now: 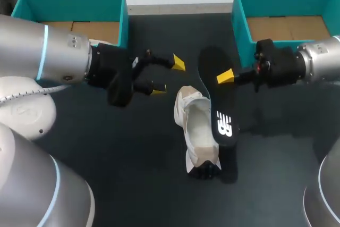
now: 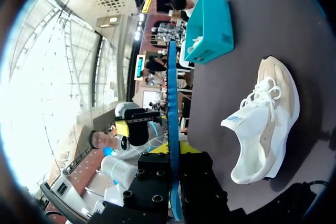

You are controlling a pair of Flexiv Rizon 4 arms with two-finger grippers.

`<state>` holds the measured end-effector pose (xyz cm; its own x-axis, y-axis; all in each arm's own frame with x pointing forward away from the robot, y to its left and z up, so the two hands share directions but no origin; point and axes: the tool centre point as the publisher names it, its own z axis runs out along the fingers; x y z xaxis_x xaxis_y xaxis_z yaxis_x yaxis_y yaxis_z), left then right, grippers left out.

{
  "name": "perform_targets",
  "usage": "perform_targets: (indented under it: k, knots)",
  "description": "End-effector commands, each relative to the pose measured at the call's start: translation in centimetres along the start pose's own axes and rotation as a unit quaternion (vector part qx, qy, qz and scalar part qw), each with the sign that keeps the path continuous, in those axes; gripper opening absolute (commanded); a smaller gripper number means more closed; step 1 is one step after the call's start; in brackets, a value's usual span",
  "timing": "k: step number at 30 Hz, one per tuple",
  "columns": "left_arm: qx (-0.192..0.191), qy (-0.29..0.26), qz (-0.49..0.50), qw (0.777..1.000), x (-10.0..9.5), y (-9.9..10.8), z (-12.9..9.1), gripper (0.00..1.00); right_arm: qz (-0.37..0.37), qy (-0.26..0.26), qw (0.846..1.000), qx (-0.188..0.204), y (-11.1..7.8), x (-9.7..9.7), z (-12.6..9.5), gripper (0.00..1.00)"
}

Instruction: Take the shoe out of the shoebox, open the shoe tongue, remove and reinsert the insole, then place the shoe into the shoebox

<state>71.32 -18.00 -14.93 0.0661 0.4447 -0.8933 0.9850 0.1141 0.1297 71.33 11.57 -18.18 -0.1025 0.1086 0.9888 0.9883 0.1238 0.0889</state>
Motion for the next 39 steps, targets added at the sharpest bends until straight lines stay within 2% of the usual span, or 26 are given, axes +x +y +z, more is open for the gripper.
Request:
perform_targets:
  k: [1,3,8,14,19,21,23,24,26,39]
  knots:
    - [-0.002,-0.146,0.014,0.989,0.9,-0.3,0.7,1.0,-0.007,0.019,1.0,-0.012,0.1,0.0,0.6,0.0]
    - [-0.005,-0.178,0.015,0.984,0.8,-0.1,1.1,1.0,-0.008,0.029,0.999,-0.018,0.0,0.6,0.9,0.0]
    - [-0.017,-0.204,0.019,0.979,0.3,0.4,1.6,1.0,0.016,0.039,0.999,-0.016,-0.5,1.7,1.4,0.0]
    - [-0.024,-0.218,0.027,0.975,-0.1,0.7,2.3,1.0,0.028,0.045,0.998,-0.019,-0.8,2.9,2.8,0.0]
    - [-0.025,-0.223,0.029,0.974,-0.2,0.7,2.7,1.0,0.029,0.052,0.998,-0.017,-1.0,2.9,3.8,0.0]
    - [-0.024,-0.223,0.028,0.974,-0.2,0.8,2.8,0.95,0.026,0.055,0.998,-0.017,-1.1,2.8,4.0,0.0]
    - [-0.021,-0.223,0.021,0.974,-0.2,0.8,2.9,0.82,0.026,0.055,0.998,-0.019,-1.1,2.8,4.2,0.0]
    - [-0.019,-0.224,0.016,0.974,-0.2,0.9,3.0,0.61,0.025,0.056,0.998,-0.02,-1.1,2.8,4.4,0.0]
    - [-0.018,-0.224,0.013,0.974,-0.3,0.9,3.1,0.51,0.022,0.059,0.998,-0.019,-1.1,2.8,4.6,0.0]
    - [-0.017,-0.231,-0.01,0.973,-0.8,1.4,5.0,0.37,0.014,0.064,0.998,-0.014,-1.2,2.3,5.7,0.0]
